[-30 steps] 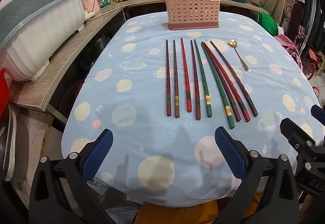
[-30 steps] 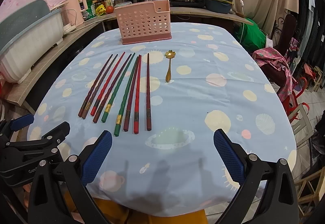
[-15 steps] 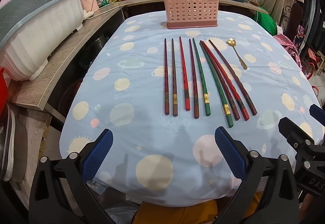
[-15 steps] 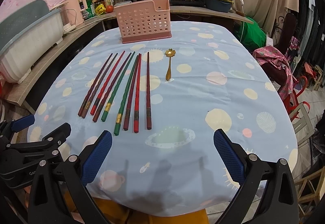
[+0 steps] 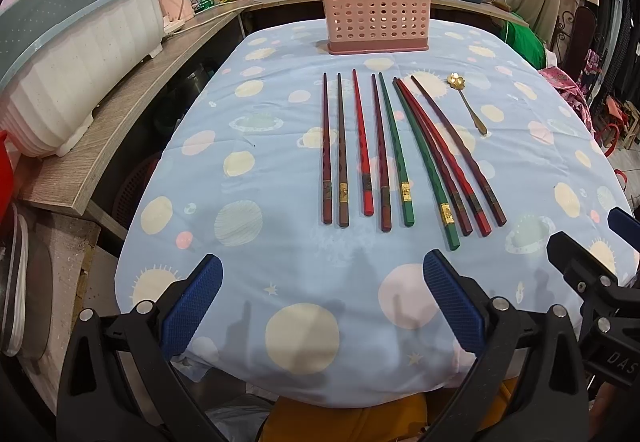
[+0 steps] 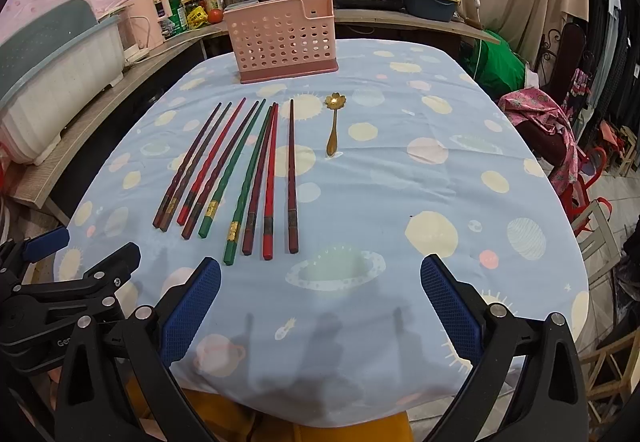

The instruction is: Organize utensils

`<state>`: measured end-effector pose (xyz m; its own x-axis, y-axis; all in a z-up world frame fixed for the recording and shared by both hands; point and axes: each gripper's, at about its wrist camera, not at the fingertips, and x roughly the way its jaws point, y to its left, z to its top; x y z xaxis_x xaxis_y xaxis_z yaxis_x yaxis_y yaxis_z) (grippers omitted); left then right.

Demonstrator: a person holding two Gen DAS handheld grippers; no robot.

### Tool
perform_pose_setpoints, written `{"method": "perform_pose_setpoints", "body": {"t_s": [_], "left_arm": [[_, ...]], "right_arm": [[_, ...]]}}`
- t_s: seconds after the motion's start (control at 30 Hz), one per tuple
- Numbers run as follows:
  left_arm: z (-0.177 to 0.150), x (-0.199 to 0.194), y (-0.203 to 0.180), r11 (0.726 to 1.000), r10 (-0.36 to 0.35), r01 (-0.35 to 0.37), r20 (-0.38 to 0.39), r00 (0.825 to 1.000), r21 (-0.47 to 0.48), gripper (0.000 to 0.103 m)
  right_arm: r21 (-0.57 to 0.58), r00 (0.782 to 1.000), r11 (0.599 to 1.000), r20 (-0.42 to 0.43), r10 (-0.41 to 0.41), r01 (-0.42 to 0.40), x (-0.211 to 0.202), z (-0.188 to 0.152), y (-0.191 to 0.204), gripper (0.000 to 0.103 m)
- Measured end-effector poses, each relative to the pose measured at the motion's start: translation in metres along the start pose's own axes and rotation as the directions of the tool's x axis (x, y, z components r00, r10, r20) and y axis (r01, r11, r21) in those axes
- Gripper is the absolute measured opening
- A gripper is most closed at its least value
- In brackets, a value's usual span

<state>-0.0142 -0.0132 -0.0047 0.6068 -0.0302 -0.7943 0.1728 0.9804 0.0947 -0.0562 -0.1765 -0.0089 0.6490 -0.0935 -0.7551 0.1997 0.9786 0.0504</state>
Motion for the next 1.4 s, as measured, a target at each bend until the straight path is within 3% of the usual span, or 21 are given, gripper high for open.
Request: {"method": "perform_pose_setpoints", "body": {"t_s": [1.4], "left_arm": [[-0.0019,0.0017,0.0045,1.0,-0.002,0.002,-0.006,1.0,-0.007,0.096]], "right_arm": [[0.003,1.0,1.0,-0.005,0.003,-0.003,0.0014,-0.0009,0.0003,0.096]]}}
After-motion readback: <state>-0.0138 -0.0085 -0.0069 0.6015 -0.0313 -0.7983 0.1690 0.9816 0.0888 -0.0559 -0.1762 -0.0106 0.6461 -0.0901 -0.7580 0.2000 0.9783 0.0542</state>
